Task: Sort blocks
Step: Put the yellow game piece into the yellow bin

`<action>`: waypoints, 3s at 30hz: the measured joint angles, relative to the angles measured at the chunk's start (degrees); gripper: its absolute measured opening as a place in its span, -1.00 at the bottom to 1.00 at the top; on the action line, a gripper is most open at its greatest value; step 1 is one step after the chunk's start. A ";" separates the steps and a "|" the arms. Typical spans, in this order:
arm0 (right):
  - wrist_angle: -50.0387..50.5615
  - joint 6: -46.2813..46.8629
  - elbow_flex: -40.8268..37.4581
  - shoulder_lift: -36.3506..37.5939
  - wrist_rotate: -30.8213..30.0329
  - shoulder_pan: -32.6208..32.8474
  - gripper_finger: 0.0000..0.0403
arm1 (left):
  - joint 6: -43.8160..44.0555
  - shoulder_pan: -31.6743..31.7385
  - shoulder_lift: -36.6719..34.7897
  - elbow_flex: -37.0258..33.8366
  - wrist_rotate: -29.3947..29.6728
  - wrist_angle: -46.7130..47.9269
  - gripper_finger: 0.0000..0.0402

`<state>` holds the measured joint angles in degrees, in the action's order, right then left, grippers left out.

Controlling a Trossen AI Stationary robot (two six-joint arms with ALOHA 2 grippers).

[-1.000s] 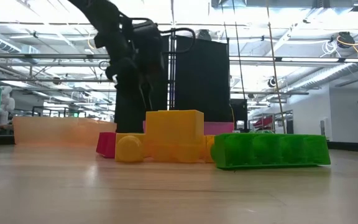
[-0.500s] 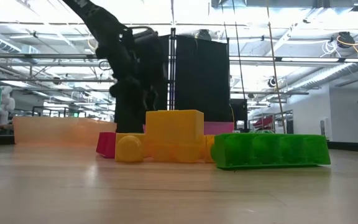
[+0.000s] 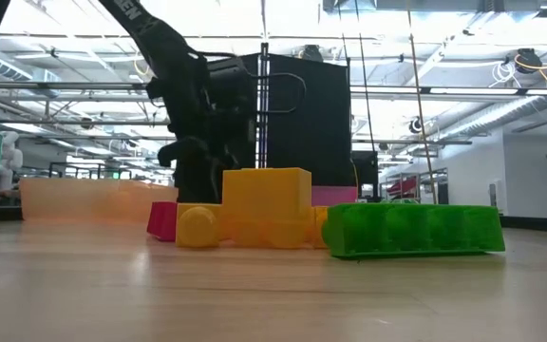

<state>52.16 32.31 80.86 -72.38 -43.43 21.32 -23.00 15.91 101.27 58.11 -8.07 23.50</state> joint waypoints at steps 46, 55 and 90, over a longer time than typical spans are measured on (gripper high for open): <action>0.00 -1.18 0.00 0.00 0.01 0.00 0.24 | 0.76 -1.43 -0.09 -0.28 -1.63 -3.34 -0.41; -0.04 -1.50 0.00 0.00 0.01 0.00 0.24 | 3.83 -1.43 -2.55 1.87 2.02 0.27 -0.41; -2.05 -1.93 0.00 0.00 -1.69 0.00 0.24 | 58.96 18.08 -42.77 -16.78 38.02 25.04 -0.41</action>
<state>50.11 30.37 80.86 -72.38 -45.12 21.32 35.96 33.99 58.51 41.32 29.95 48.54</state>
